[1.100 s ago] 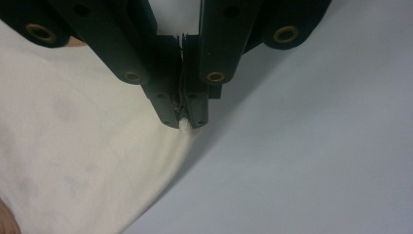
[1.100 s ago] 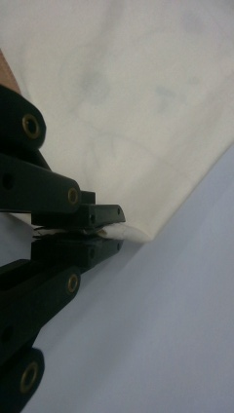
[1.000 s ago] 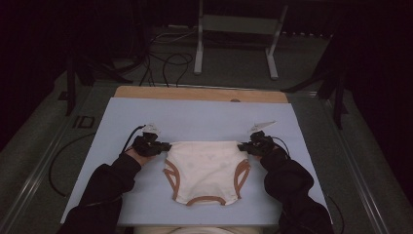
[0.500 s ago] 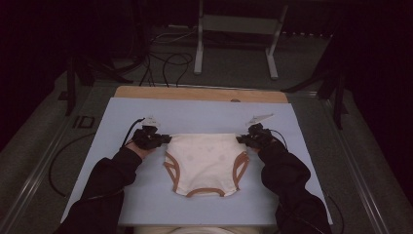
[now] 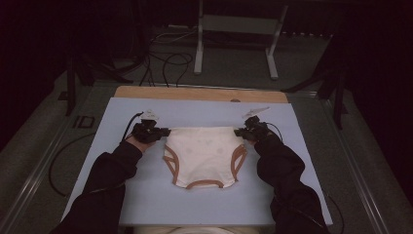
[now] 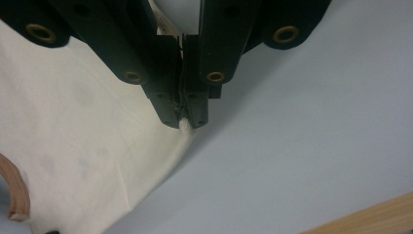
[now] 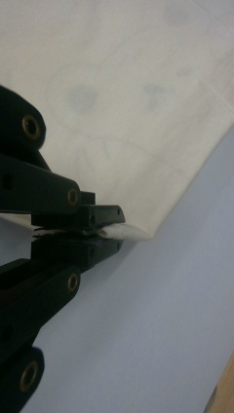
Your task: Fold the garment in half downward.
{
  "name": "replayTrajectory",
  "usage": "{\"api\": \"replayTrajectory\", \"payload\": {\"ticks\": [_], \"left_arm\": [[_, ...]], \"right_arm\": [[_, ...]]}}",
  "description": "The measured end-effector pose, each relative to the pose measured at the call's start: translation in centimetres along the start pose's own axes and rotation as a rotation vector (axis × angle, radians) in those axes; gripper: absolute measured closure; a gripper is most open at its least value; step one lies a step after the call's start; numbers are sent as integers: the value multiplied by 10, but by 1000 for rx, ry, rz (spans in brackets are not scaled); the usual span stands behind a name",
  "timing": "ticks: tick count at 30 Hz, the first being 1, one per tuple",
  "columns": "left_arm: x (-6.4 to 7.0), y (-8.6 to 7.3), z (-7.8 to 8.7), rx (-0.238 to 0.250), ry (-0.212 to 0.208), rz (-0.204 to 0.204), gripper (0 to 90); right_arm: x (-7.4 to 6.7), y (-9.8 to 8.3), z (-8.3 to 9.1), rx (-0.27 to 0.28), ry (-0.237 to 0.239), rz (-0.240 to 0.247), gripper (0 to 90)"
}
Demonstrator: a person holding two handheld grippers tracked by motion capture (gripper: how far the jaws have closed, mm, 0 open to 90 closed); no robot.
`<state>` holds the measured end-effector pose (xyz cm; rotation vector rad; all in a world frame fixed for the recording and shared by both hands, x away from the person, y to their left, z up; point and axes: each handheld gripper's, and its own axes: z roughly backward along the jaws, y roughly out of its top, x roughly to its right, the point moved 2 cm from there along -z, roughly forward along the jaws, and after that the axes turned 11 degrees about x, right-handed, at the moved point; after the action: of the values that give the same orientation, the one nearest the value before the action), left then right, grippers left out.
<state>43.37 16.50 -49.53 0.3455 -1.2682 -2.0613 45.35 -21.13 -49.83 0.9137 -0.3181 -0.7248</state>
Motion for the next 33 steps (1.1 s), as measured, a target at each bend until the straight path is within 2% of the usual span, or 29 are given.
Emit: {"api": "replayTrajectory", "payload": {"ticks": [4,13,20,33], "left_arm": [[-4,2,-3,-9,8,3,881],[-16,5,-11,4,13,31,881],[-18,8,-18,7,26,28,880],[-27,7,-28,8,43,60,880]], "right_arm": [[4,0,-4,-6,-1,-7,869],[12,8,-9,3,-17,-18,869],[18,7,-14,-6,-27,-29,869],[25,7,-26,-9,-56,-49,868]]}}
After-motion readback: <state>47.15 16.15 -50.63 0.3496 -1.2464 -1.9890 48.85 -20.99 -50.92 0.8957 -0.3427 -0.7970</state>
